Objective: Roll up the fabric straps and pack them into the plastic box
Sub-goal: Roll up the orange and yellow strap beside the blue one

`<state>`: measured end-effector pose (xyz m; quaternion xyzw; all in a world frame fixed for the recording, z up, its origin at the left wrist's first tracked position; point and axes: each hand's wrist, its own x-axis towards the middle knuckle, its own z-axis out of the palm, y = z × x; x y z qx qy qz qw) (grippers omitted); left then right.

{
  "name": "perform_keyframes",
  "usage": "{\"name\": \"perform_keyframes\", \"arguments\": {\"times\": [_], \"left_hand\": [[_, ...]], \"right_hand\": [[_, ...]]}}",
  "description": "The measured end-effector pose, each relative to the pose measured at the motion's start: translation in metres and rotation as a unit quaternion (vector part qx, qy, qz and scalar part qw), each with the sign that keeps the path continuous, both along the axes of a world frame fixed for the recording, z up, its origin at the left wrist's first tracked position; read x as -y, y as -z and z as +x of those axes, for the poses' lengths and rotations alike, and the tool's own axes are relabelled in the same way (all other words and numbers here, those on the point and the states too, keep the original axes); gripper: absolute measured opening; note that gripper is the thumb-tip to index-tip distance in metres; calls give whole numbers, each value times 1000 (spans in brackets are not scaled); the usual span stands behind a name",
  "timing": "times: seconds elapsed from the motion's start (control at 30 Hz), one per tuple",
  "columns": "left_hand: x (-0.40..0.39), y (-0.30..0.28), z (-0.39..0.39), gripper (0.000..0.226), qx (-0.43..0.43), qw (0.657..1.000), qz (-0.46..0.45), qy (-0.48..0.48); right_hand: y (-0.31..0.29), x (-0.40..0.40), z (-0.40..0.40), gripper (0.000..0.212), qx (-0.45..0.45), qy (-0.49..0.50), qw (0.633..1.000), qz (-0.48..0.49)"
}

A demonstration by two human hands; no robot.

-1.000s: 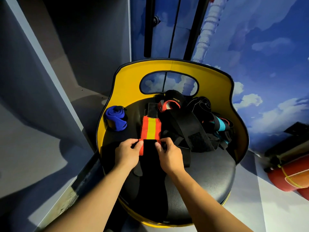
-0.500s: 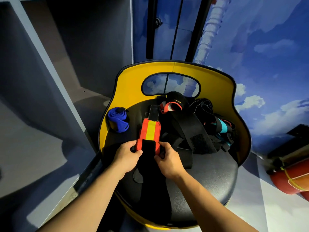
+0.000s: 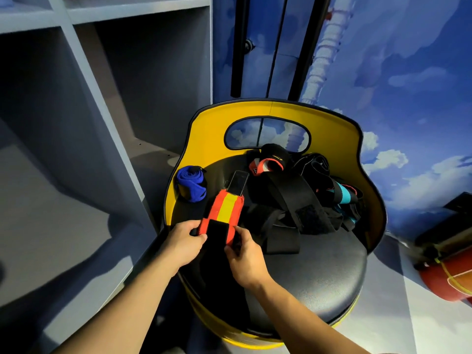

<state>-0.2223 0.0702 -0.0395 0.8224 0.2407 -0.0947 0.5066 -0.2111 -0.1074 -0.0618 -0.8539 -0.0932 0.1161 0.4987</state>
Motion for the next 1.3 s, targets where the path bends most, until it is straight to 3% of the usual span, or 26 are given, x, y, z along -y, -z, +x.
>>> {"name": "perform_keyframes", "arguments": {"times": [0.4,0.63,0.77,0.87,0.93,1.07,1.13,1.23,1.3], "left_hand": [[36,9,-1,8,17,1000,-2,-5],[53,16,-7,23,30,1000,8,7],[48,17,-12,9,16,1000,-3,15],[45,17,-13,12,13,1000,-18,14],[44,16,-10,4,9,1000,-19,10],[48,12,1,23,26,999,-2,-36],[50,15,9,17,48,996,-15,-73],[54,18,19,28,63,992,-35,-106],[55,18,23,21,68,988,-51,-128]], "right_hand": [[-10,41,28,51,31,-50,995,-82],[-16,66,25,46,28,-58,991,-115],[-14,69,19,44,29,-64,990,-126],[-14,70,17,43,25,-64,988,-137],[-13,68,19,40,28,-58,987,-145],[-8,59,29,30,9,-30,989,-143],[-4,54,36,29,5,-9,989,-149],[2,45,40,32,41,36,989,-136],[3,41,40,29,70,70,990,-99]]}}
